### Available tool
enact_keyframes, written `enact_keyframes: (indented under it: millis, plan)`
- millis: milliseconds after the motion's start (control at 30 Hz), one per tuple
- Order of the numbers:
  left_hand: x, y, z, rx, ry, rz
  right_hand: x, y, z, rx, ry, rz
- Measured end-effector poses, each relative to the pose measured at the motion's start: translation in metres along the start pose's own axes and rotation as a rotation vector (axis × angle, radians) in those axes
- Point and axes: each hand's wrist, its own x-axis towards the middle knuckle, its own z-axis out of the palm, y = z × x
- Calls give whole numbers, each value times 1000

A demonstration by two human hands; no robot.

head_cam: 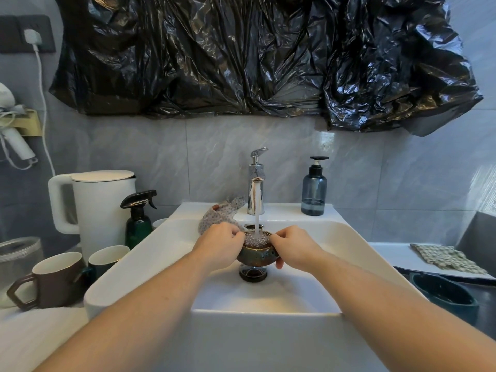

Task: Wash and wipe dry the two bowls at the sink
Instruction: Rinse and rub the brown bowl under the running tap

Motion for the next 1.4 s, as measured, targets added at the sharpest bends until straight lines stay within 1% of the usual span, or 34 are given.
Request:
enact_keyframes:
  millis: [167,333,700,900,1067,1167,1300,1400]
  plan:
    - [1,-1,2,2,-19,1,-1,-2,1,-1,13,-8]
    - [2,0,1,-7,-30,10,0,-1,0,5,61,-24]
    - [3,-1,3,7,37,52,2,1,0,11,72,-49]
    - [3,-3,3,13,56,85,5,2,1,-14,20,-51]
    - [6,-4,4,-6,91,80,6,1,1,19,-12,-54]
    - [6,-3,5,-3,104,80,6,2,1,14,-10,-80]
    - [5,-2,4,4,85,75,6,1,1,92,0,-111]
    - [3,-1,2,42,89,68,6,0,3,102,43,-162]
